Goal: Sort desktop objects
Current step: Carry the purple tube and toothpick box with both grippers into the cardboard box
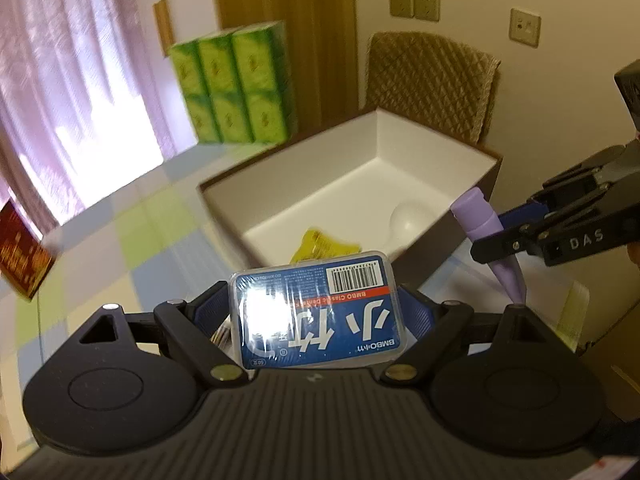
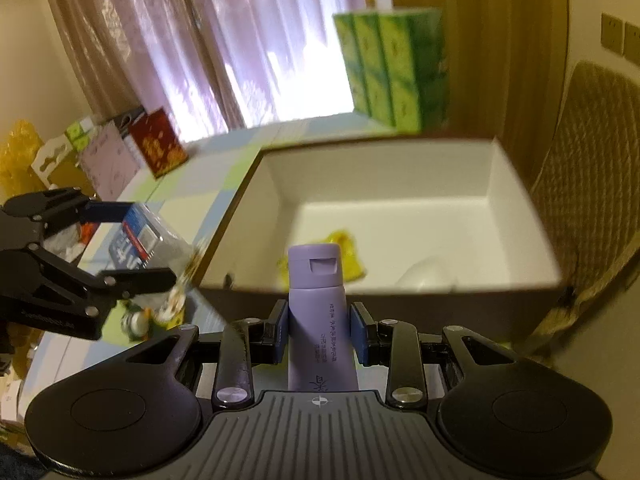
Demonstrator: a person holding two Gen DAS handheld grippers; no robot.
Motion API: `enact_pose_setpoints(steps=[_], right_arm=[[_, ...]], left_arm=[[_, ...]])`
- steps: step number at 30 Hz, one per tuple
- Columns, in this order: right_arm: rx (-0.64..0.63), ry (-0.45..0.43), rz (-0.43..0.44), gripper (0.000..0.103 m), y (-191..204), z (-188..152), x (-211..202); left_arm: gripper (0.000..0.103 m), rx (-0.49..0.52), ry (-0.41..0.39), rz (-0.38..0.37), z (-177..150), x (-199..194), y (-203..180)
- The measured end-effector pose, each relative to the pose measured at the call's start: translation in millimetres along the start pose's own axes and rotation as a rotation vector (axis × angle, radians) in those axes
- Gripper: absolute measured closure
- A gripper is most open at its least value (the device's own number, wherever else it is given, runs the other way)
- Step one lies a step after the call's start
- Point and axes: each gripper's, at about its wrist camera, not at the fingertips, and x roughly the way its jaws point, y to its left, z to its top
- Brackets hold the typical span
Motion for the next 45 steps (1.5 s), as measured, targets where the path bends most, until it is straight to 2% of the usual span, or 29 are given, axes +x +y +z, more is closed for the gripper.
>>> enact_pose_setpoints(steps=[6,12,21,28,34,39,45], right_arm=[[-0.063,-0.044,-0.009,0.073,-35.5,43.4,6.2],[-0.13,-0.02,-0.011,0.073,-67.2,79.2,40.8],[-0.168,0.092,-0.029,0.073,-108.3,98.2,118.6],[-0.195,0.202,-0.035,0.073,-123.9,95.1,166.5],[-0.281,0.271,-0.015,0.073,-121.4,93.5,189.5],[-0.301,0.298,-0.002,0.073,-122.7,92.5,201.6],[-0.333,0.293,0.024,0.073,-121.0,91.3,205.5]], left_arm=[[0.017,0.021,-0.042,-0.005,43.0,28.8,-10.2],[0.017,0.037,-0.047,-0.001,80.6,71.2,-12.3],[0.017,0.002,0.054,-0.003,109.8,161.8,-10.6],[0.017,-0.017,0.159,0.016,108.8,224.2,-11.2],[0.017,0.022,0.248,0.025,96.9,258.8,-14.0],[0.017,0.041,0.299,0.032,87.1,280.1,-11.1],[0.016,0.033,0.318,0.038,82.9,287.5,-4.8]])
